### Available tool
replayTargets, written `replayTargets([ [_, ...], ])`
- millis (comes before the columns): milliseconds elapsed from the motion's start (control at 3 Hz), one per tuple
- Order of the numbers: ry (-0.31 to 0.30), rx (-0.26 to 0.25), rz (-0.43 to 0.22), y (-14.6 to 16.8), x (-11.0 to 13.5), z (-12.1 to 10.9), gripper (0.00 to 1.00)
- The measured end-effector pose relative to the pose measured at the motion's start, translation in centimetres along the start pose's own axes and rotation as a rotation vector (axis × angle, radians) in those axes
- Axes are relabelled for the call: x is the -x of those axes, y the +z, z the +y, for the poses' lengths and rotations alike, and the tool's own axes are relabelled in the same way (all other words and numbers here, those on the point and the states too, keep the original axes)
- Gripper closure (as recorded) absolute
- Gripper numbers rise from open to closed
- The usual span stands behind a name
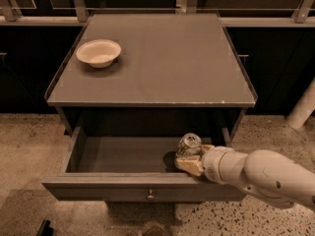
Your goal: Place 7up can into top drawer
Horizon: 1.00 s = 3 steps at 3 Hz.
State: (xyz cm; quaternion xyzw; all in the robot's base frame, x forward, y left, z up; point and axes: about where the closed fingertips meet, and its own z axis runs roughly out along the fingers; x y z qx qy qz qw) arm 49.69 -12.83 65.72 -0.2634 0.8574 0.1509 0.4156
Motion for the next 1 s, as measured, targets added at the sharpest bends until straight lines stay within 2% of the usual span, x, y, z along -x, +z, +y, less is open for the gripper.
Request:
replayTargets([
  [333,0.0,0.0,0.0,0.0,0.0,0.0,0.11],
  [667,0.0,0.0,0.0,0.0,0.01,0.01,0.0],
  [1000,0.0,0.0,0.0,0.0,0.01,0.01,0.0],
])
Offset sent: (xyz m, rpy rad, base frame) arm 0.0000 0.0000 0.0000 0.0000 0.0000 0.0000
